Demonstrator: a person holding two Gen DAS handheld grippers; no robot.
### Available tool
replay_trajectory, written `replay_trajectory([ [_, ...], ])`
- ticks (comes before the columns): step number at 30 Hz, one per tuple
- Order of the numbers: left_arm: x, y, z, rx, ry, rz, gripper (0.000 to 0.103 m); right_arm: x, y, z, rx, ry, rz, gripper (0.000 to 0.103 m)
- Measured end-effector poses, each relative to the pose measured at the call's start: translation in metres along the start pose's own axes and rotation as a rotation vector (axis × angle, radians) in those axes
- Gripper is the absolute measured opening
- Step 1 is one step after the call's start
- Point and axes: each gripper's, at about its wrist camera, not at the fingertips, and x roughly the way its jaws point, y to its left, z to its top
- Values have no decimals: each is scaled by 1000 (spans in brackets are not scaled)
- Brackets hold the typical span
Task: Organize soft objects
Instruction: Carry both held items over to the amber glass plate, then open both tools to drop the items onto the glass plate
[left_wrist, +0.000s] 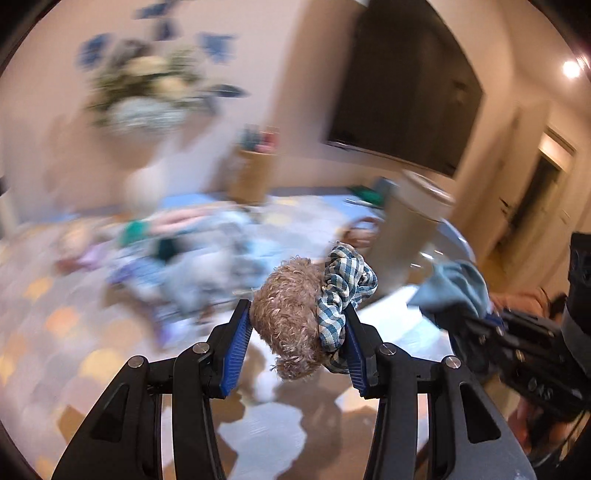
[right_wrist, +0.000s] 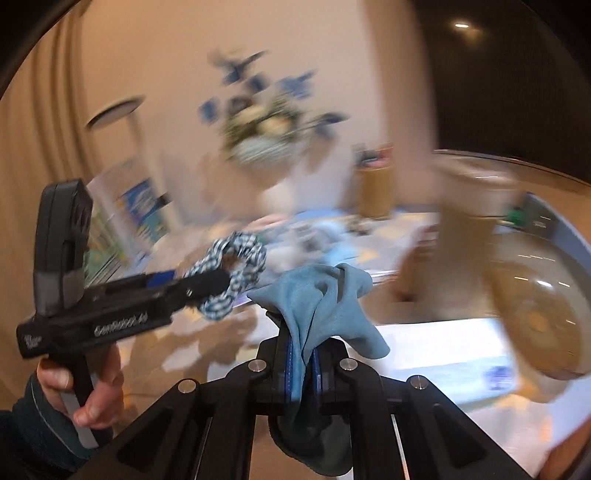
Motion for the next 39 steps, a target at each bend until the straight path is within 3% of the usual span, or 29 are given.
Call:
replay_trajectory([
  [5,36,-72,10,106,65,-124,44,-31,-77,6,109,-13,-166,8],
  [11,72,-148,34,223,96,-164,44,-59,-168,24,250,-1,-307,8],
  [13,86,-168,38,234,110,-151,44,-59,-195,28,310,19,-327,8],
  [18,128,-203,46,252,134,-117,46,-43,-277,26,599,128,-287,9],
  [22,151,-221,46,289,126,-55,60,-28,-303,26,670,249,-260,21],
  [25,167,-223,47,256,174,-82,63,-32,-306,23,667,275,-272,22],
  [27,171,-226,46,245,191,-95,71,-39,-306,23,659,271,-275,28],
  [29,171,-227,45,231,192,-96,71,-44,-306,26,653,243,-271,58],
  [30,168,-227,44,225,190,-109,71,-46,-308,28,653,216,-268,61],
  [35,148,-230,42,253,162,-157,72,-55,-310,42,639,138,-216,68],
  [39,120,-230,42,265,124,-183,72,-45,-303,57,603,157,-174,69],
])
